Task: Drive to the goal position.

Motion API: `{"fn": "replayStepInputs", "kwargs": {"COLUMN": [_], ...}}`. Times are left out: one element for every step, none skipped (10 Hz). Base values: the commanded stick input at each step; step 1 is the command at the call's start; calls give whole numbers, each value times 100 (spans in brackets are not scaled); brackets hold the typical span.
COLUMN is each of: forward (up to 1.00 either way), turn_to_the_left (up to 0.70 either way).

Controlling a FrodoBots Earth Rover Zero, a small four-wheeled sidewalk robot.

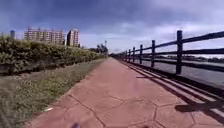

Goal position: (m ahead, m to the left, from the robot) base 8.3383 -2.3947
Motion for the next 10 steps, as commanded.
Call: {"fn": "replayStepInputs", "kwargs": {"forward": [70, 70, 70, 70, 70, 70, 70, 70, 70, 70], "turn_to_the_left": [22, 0, 0, 0, 0, 0, 0, 0, 0, 0]}}
